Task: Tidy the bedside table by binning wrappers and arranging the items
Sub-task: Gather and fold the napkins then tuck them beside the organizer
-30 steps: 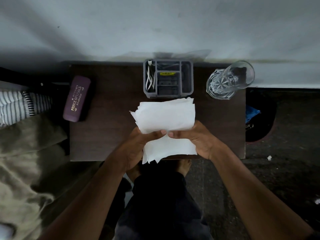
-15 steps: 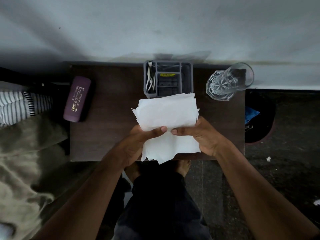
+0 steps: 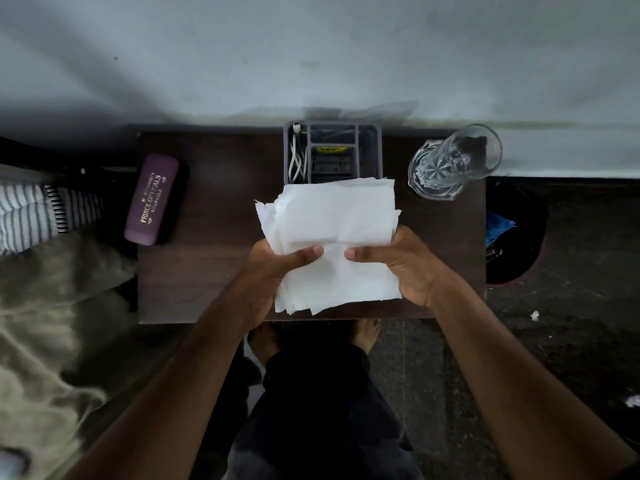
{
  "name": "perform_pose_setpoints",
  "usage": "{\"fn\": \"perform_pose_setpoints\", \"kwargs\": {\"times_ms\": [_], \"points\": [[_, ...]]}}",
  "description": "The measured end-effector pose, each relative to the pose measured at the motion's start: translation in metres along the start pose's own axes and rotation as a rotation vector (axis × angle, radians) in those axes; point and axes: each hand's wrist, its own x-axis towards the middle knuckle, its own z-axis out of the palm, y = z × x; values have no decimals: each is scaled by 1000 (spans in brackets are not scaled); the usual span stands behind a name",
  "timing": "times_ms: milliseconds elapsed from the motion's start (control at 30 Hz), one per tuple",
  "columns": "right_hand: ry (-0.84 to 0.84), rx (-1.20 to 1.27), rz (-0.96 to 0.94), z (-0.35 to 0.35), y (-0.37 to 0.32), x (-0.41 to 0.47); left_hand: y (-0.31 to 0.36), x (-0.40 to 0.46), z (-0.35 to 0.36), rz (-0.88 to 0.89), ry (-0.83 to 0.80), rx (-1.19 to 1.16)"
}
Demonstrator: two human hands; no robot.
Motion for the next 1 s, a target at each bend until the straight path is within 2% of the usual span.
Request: {"fn": "perform_pose_setpoints", "kwargs": {"times_ms": [133, 200, 333, 433, 533, 600, 733, 800, 900, 1000], "points": [[19, -40, 9, 0, 4, -2, 3, -2, 7, -64, 0, 76], [4, -6, 15, -1, 6, -3, 3, -2, 12, -41, 45, 176], [-7, -53, -75, 0, 13, -6, -2, 3, 19, 166, 335, 510], [170, -79, -257, 5, 19, -6, -9, -3, 25, 386, 403, 694], [279, -128, -378, 11, 21, -3, -13, -3, 23, 627, 353, 721], [320, -129, -423, 15, 21, -1, -19, -1, 24, 707, 325, 693], [377, -97, -428, 23, 31, 2, -40, -1, 23, 642, 326, 754], [392, -59, -423, 24, 35, 1, -45, -2, 21, 617, 350, 690], [368, -95, -507, 20, 33, 0, -46, -4, 22, 730, 371, 573], [367, -111, -500, 16, 35, 3, -43, -5, 21, 658, 363, 585]]}}
